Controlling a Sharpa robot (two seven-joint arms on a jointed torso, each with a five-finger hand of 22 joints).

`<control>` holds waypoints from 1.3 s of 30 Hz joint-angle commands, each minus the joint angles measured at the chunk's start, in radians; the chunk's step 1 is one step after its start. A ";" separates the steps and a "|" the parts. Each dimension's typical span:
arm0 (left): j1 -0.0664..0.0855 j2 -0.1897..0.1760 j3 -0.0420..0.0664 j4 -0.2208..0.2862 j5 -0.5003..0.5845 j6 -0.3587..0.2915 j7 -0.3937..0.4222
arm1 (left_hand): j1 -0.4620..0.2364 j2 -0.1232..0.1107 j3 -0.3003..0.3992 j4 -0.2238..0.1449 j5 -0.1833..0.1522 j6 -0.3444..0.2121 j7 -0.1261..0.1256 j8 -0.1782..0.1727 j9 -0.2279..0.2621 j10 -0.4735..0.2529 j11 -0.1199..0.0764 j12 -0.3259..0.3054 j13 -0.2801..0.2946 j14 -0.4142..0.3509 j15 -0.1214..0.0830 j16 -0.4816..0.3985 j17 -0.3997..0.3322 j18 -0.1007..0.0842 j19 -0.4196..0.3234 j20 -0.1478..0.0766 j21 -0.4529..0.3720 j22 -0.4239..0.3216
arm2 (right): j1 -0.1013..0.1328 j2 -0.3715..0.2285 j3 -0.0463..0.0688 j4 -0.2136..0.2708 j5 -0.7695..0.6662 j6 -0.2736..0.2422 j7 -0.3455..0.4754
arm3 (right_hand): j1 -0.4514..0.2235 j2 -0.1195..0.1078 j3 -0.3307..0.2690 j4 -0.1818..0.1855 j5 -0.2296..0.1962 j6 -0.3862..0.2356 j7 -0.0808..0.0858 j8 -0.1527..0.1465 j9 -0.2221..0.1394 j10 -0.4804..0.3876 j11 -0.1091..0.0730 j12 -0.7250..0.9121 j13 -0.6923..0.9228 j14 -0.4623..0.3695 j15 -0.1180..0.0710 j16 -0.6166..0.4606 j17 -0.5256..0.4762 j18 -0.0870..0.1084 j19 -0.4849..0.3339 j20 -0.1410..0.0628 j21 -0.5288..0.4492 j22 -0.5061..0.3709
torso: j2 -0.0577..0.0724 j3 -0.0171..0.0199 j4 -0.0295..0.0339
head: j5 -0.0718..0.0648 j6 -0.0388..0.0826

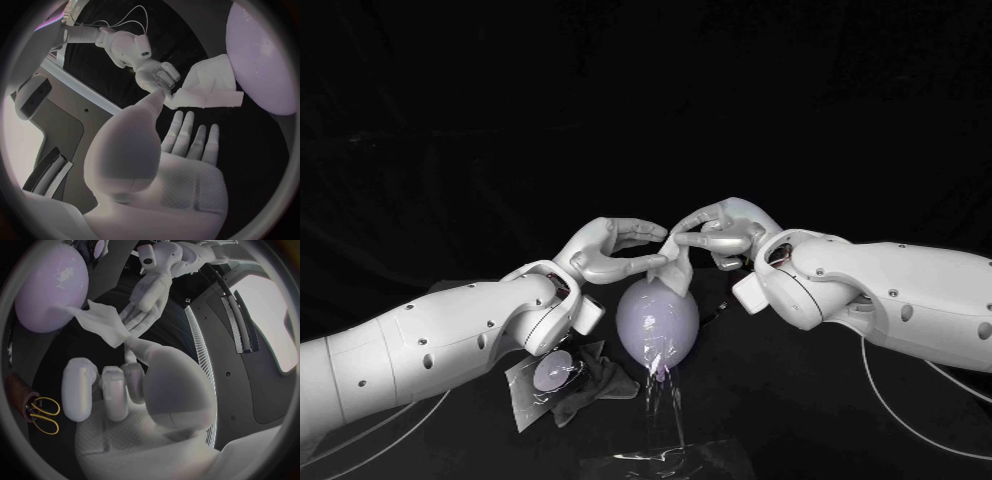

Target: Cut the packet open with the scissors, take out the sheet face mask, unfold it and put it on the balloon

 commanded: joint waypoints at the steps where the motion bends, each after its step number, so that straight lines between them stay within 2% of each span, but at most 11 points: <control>1: 0.001 0.012 0.001 -0.009 -0.125 -0.021 -0.025 | 0.030 0.012 -0.070 0.014 0.001 -0.038 0.034 -0.018 -0.020 -0.004 0.017 -0.012 -0.001 0.015 -0.005 -0.014 -0.010 -0.003 0.006 -0.004 -0.010 -0.008 | 0.001 0.004 0.001 0.003 -0.018 0.014 0.000 | -0.005 0.008 0.004 0.001 0.002 0.009 -0.001 0.028 0.075 0.035 -0.006 0.004 0.155 0.106 -0.007 0.003 0.264 0.002 0.017 0.000 -0.004 0.183 | -0.001 0.0007 -0.0010 | 0.003 -0.001; 2: 0.001 0.015 0.001 -0.012 -0.132 -0.026 -0.033 | 0.057 0.033 -0.123 0.030 -0.003 -0.051 0.040 -0.025 -0.031 -0.005 0.015 -0.018 0.000 0.023 0.000 -0.026 -0.018 -0.001 0.011 -0.003 -0.016 -0.013 | 0.001 0.006 0.001 0.003 -0.018 0.014 0.001 | -0.005 0.008 0.004 0.001 0.002 0.009 -0.001 0.028 0.075 0.035 -0.006 0.004 0.155 0.106 -0.007 0.003 0.264 0.002 0.017 0.000 -0.004 0.183 | -0.001 0.0009 -0.0009 | 0.004 -0.001; 3: 0.001 0.018 0.001 -0.014 -0.136 -0.029 -0.039 | 0.061 0.030 -0.134 0.033 -0.001 -0.065 0.040 -0.031 -0.037 -0.012 0.022 -0.021 -0.002 0.025 -0.001 -0.028 -0.020 0.000 0.012 -0.005 -0.017 -0.014 | 0.001 0.007 0.001 0.004 -0.019 0.013 0.001 | -0.005 0.008 0.004 0.001 0.002 0.009 -0.001 0.028 0.075 0.035 -0.006 0.004 0.155 0.106 -0.007 0.003 0.264 0.002 0.017 0.000 -0.004 0.183 | -0.001 0.0013 -0.0007 | 0.004 0.000; 5: 0.001 0.021 0.001 -0.016 -0.142 -0.033 -0.052 | 0.094 0.039 -0.192 0.065 -0.001 -0.093 0.071 -0.045 -0.054 -0.020 0.053 -0.030 -0.002 0.057 0.006 -0.032 -0.022 0.013 0.030 -0.006 -0.019 -0.018 | 0.001 0.010 0.001 0.004 -0.019 0.011 0.003 | -0.005 0.008 0.004 0.001 0.002 0.009 -0.001 0.028 0.075 0.035 -0.006 0.004 0.155 0.106 -0.007 0.003 0.264 0.002 0.017 0.000 -0.004 0.183 | 0.000 0.0015 -0.0009 | 0.003 0.001; 6: 0.001 0.024 0.001 -0.017 -0.148 -0.034 -0.063 | 0.102 0.042 -0.203 0.073 0.000 -0.094 0.074 -0.045 -0.056 -0.017 0.057 -0.030 -0.002 0.066 0.007 -0.033 -0.022 0.015 0.036 -0.006 -0.018 -0.018 | 0.001 0.012 0.001 0.004 -0.019 0.007 0.006 | -0.005 0.008 0.004 0.001 0.002 0.009 -0.001 0.028 0.075 0.035 -0.006 0.004 0.155 0.106 -0.007 0.003 0.264 0.002 0.017 0.000 -0.004 0.183 | 0.000 0.0013 -0.0008 | 0.002 0.001; 15: 0.002 0.037 0.001 -0.024 -0.187 -0.047 -0.128 | 0.164 0.045 -0.238 0.119 0.000 -0.132 0.095 -0.061 -0.078 -0.033 0.076 -0.041 -0.003 0.078 0.018 -0.054 -0.036 0.031 0.054 -0.006 -0.025 -0.023 | 0.001 0.011 0.001 0.011 -0.019 -0.007 0.016 | -0.006 0.008 0.006 0.000 0.002 0.009 -0.001 0.029 0.076 0.035 -0.006 0.004 0.155 0.106 -0.007 0.003 0.264 0.002 0.017 0.000 -0.006 0.183 | 0.000 -0.0001 -0.0009 | 0.001 0.003; 22: 0.002 0.043 0.001 -0.030 -0.195 -0.055 -0.159 | 0.198 0.044 -0.246 0.155 0.000 -0.150 0.102 -0.069 -0.089 -0.014 0.085 -0.036 0.000 0.110 0.023 -0.056 -0.036 0.033 0.087 -0.004 -0.020 -0.019 | 0.001 0.014 0.001 0.014 -0.019 -0.010 0.018 | -0.006 0.008 0.006 -0.001 0.002 0.009 -0.001 0.029 0.076 0.035 -0.006 0.004 0.155 0.106 -0.007 0.003 0.264 0.002 0.017 0.000 -0.006 0.183 | 0.000 0.0005 0.0000 | 0.001 0.004; 26: 0.002 0.044 0.001 -0.029 -0.197 -0.059 -0.167 | 0.256 0.073 -0.212 0.137 0.000 -0.121 0.101 -0.059 -0.078 0.001 0.083 -0.026 0.002 0.160 0.019 -0.044 -0.027 0.034 0.113 -0.005 -0.014 -0.017 | 0.001 0.017 0.001 0.012 -0.019 -0.010 0.017 | -0.006 0.008 0.007 -0.001 0.002 0.009 -0.001 0.029 0.077 0.035 -0.006 0.004 0.155 0.106 -0.007 0.003 0.264 0.002 0.017 0.000 -0.005 0.183 | 0.001 0.0001 0.0002 | 0.001 0.005; 30: 0.002 0.046 0.001 -0.029 -0.189 -0.069 -0.169 | 0.317 0.112 -0.156 0.096 0.000 -0.037 0.090 -0.028 -0.046 0.035 0.073 -0.007 0.004 0.253 0.007 -0.019 -0.010 0.044 0.166 -0.006 0.000 -0.013 | 0.001 0.018 0.001 0.012 -0.019 -0.010 0.017 | -0.006 0.008 0.007 -0.001 0.002 0.009 -0.001 0.029 0.077 0.035 -0.006 0.004 0.155 0.106 -0.007 0.003 0.264 0.002 0.017 0.000 -0.005 0.183 | 0.001 -0.0002 -0.0005 | 0.002 0.005; 33: 0.002 0.048 0.001 -0.028 -0.180 -0.077 -0.169 | 0.335 0.127 -0.119 0.074 0.000 0.013 0.084 -0.010 -0.030 0.057 0.069 0.001 0.002 0.312 0.000 -0.007 -0.001 0.051 0.196 -0.006 0.007 -0.011 | 0.001 0.019 0.001 0.012 -0.019 -0.009 0.017 | -0.006 0.008 0.007 -0.001 0.002 0.009 -0.001 0.029 0.077 0.035 -0.006 0.004 0.155 0.106 -0.007 0.003 0.264 0.002 0.017 0.000 -0.005 0.183 | 0.000 0.0000 -0.0006 | 0.002 0.004; 39: 0.002 0.047 0.001 -0.026 -0.156 -0.090 -0.161 | 0.329 0.139 -0.077 0.065 0.000 0.054 0.081 0.003 -0.022 0.079 0.063 0.005 0.001 0.360 -0.006 -0.002 0.002 0.053 0.210 -0.005 0.006 -0.013 | 0.001 0.021 0.001 0.009 -0.018 -0.007 0.016 | -0.007 0.008 0.008 -0.002 0.002 0.009 -0.001 0.030 0.077 0.035 -0.007 0.005 0.155 0.106 -0.007 0.003 0.264 0.002 0.017 0.000 -0.005 0.183 | 0.000 0.0006 -0.0002 | 0.002 0.004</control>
